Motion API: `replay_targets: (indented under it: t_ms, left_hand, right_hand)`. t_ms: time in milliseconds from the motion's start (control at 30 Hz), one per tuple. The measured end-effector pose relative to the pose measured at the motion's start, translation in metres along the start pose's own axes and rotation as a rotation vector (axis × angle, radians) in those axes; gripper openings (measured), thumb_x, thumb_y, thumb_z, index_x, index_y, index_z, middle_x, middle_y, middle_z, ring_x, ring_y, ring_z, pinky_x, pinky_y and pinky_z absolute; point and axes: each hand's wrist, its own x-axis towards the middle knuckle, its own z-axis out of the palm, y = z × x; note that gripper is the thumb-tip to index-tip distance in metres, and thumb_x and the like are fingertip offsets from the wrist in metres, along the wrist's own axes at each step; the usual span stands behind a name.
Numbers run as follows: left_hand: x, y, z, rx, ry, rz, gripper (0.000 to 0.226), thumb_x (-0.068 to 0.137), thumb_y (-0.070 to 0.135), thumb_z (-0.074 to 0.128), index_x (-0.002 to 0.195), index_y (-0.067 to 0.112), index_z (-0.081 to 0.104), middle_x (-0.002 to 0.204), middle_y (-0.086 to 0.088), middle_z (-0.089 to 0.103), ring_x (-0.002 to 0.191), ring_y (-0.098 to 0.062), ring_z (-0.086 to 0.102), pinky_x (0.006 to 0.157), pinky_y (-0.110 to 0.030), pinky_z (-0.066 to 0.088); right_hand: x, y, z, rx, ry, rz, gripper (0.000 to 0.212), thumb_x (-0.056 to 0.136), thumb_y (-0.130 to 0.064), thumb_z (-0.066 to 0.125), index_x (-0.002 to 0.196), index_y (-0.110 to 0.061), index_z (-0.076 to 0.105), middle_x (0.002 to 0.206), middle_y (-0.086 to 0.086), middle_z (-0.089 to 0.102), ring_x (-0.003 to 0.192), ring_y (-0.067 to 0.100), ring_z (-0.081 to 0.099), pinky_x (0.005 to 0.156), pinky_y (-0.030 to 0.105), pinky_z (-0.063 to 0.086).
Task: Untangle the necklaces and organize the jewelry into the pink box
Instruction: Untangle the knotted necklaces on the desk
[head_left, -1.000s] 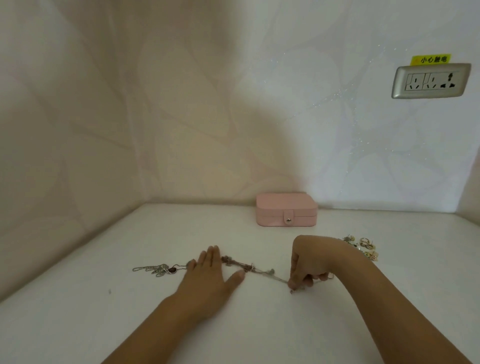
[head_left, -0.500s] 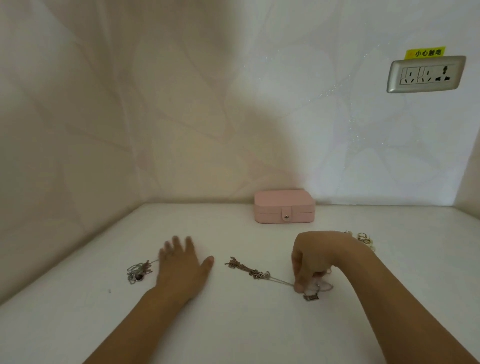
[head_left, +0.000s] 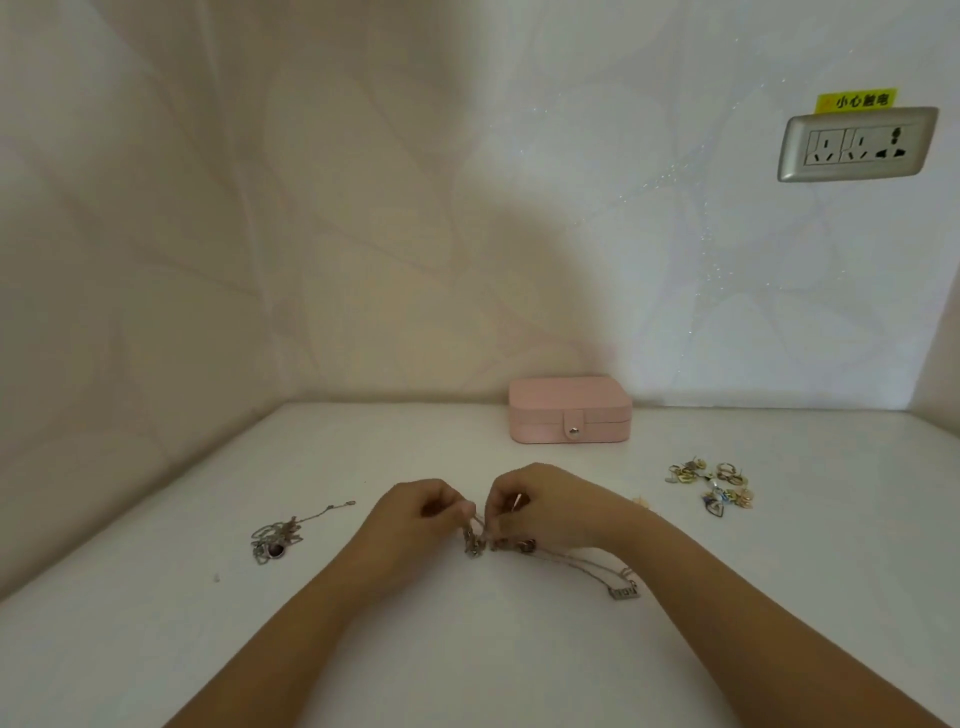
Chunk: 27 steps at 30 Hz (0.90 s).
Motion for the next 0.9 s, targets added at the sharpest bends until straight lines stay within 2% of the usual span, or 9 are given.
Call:
replay_targets:
  t_ms: [100,167,233,300,400,500,733,833,900]
  left_hand:
    - [0.000,0.007,-0.006,-0.430,-0.015,-0.142,0.028,0.092,0.030,0.058,0.075,0.010,0.067,0.075,0.003,0.067,0.073,-0.008,0.059,0.078,-0.024,0.048]
    - [-0.003,0.017,-0.008,-0.721,-0.062,-0.200,0.032,0.093,0.030,0.054,0.070,0.009,0.062,0.072,-0.003,0.064,0.074,-0.015,0.061,0.086,-0.033,0.051]
    - [-0.006,0.027,-0.011,-0.945,-0.109,-0.224,0.032,0.087,0.032,0.055,0.062,0.012,0.054,0.063,-0.004,0.056,0.064,-0.016,0.059,0.087,-0.038,0.051]
    - [-0.008,0.036,-0.013,-1.112,-0.128,-0.227,0.034,0.081,0.033,0.056,0.054,0.015,0.049,0.054,-0.002,0.047,0.055,-0.016,0.054,0.083,-0.038,0.053]
    - [-0.008,0.041,-0.019,-1.296,-0.075,-0.234,0.040,0.081,0.032,0.056,0.045,0.018,0.044,0.047,-0.001,0.041,0.047,-0.014,0.050,0.065,-0.031,0.058]
    - [-0.006,0.037,-0.024,-1.293,-0.036,-0.241,0.040,0.079,0.034,0.058,0.046,0.019,0.044,0.053,0.001,0.043,0.055,-0.013,0.049,0.060,-0.026,0.056]
    - [-0.007,0.032,-0.028,-1.365,-0.060,-0.340,0.050,0.084,0.044,0.055,0.044,0.020,0.039,0.050,0.001,0.040,0.050,-0.015,0.051,0.076,-0.032,0.045]
    - [-0.007,0.028,-0.035,-1.378,-0.033,-0.359,0.039,0.078,0.042,0.061,0.052,0.017,0.048,0.044,0.006,0.025,0.044,-0.011,0.039,0.062,-0.027,0.046]
    - [-0.008,0.026,-0.038,-1.320,-0.074,-0.389,0.031,0.080,0.040,0.061,0.071,0.010,0.061,0.046,0.007,0.021,0.039,-0.007,0.030,0.044,-0.019,0.040]
  right_hand:
    - [-0.002,-0.006,-0.007,0.455,0.008,0.015,0.011,0.088,-0.007,0.060,0.081,-0.014,0.064,0.082,-0.001,0.065,0.078,0.010,0.059,0.081,0.023,0.049]
    - [-0.005,-0.011,-0.012,0.726,-0.034,-0.035,0.014,0.092,-0.006,0.055,0.081,-0.011,0.062,0.080,0.003,0.064,0.079,0.015,0.060,0.085,0.029,0.051]
    - [-0.007,-0.017,-0.011,0.939,-0.098,-0.063,0.016,0.096,-0.008,0.050,0.083,-0.010,0.058,0.066,0.002,0.057,0.064,0.013,0.055,0.075,0.027,0.052]
    - [-0.010,-0.021,-0.012,1.027,-0.135,-0.049,0.018,0.097,-0.014,0.049,0.081,-0.012,0.057,0.056,-0.002,0.041,0.048,0.008,0.038,0.055,0.020,0.045]
    - [-0.014,-0.021,-0.019,0.881,-0.189,-0.043,0.016,0.093,-0.019,0.057,0.078,-0.014,0.061,0.056,-0.006,0.036,0.045,0.003,0.026,0.042,0.015,0.025]
    - [-0.019,-0.019,-0.026,0.576,-0.228,-0.038,0.011,0.092,-0.014,0.060,0.082,-0.014,0.065,0.054,-0.008,0.039,0.046,0.004,0.027,0.043,0.015,0.022]
    - [-0.019,-0.012,-0.029,0.268,-0.063,0.080,0.009,0.089,-0.013,0.061,0.083,-0.015,0.067,0.059,0.000,0.059,0.044,0.009,0.035,0.043,0.018,0.033]
    - [-0.015,-0.002,-0.028,0.014,-0.004,0.156,0.009,0.090,-0.018,0.059,0.083,-0.017,0.064,0.060,-0.005,0.061,0.045,0.007,0.041,0.044,0.018,0.036]
    - [-0.014,0.004,-0.029,-0.101,-0.017,0.194,0.010,0.090,-0.020,0.058,0.081,-0.018,0.062,0.060,-0.008,0.060,0.049,0.007,0.044,0.047,0.017,0.036]
